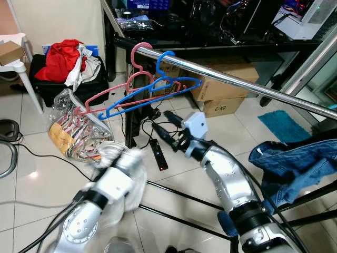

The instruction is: Hang hanger

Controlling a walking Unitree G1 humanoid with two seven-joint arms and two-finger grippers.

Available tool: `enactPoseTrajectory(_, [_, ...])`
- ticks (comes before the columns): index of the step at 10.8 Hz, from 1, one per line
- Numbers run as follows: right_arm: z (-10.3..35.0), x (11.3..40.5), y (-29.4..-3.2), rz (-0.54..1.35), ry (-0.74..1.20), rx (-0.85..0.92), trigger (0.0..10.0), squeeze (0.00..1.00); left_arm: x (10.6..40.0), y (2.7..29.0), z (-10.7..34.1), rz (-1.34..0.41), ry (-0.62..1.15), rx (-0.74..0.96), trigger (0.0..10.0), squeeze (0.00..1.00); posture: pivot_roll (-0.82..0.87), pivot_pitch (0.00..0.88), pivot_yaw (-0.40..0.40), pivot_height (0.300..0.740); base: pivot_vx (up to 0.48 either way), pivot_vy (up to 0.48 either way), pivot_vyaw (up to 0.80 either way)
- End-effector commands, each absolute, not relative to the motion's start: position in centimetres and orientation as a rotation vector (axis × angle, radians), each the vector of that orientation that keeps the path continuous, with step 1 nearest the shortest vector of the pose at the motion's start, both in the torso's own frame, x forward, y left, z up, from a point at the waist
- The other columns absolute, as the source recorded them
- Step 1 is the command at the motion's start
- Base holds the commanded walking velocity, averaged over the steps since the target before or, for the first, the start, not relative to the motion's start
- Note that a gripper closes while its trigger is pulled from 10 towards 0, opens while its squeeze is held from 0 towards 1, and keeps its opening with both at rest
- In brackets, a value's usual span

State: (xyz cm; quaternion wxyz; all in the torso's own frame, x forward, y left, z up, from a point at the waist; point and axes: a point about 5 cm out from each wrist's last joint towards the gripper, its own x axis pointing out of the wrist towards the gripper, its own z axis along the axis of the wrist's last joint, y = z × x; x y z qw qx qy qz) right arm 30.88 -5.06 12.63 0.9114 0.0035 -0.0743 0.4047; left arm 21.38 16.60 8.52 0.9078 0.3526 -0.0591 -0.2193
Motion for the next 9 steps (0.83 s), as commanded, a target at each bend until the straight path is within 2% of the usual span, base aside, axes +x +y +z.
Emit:
enactPoseTrajectory(1, [13.0, 31.2, -5.7, 0.812, -0.173, 0.006, 10.0, 0.0, 21.3, 15.1, 9.5, -0.531, -0.2, 0.752, 10.0, 0.0, 0.39, 0.078, -0.162, 0.74, 0.0, 0.0, 0.0])
enactPoseTrajectory(3, [13.6, 30.9, -4.6, 0.886, -0.203, 0.014, 10.0, 0.0, 21.2, 15.4, 8.8, -0.542, -0.167, 0.744, 10.0, 0.0, 0.38, 0.072, -0.159, 0.74, 0.0, 0.0, 0.0])
enactPoseTrajectory(4, [13.9, 31.2, -4.3, 0.892, -0.208, 0.019, 10.0, 0.0, 21.2, 15.7, 8.7, -0.472, -0.151, 0.687, 10.0, 0.0, 0.39, 0.069, -0.158, 0.74, 0.0, 0.0, 0.0])
enactPoseTrajectory(5, [13.4, 32.0, -5.2, 0.821, -0.18, 0.02, 10.0, 0.0, 21.5, 16.6, 9.0, -0.299, -0.141, 0.527, 10.0, 0.0, 0.4, 0.07, -0.16, 0.74, 0.0, 0.0, 0.0])
enactPoseTrajectory(9, [10.9, 33.4, -8.5, 0.554, -0.06, 0.011, 10.0, 0.0, 20.8, 18.7, 7.9, -0.021, -0.063, 0.216, 10.0, 0.0, 0.41, 0.065, -0.168, 0.74, 0.0, 0.0, 0.0])
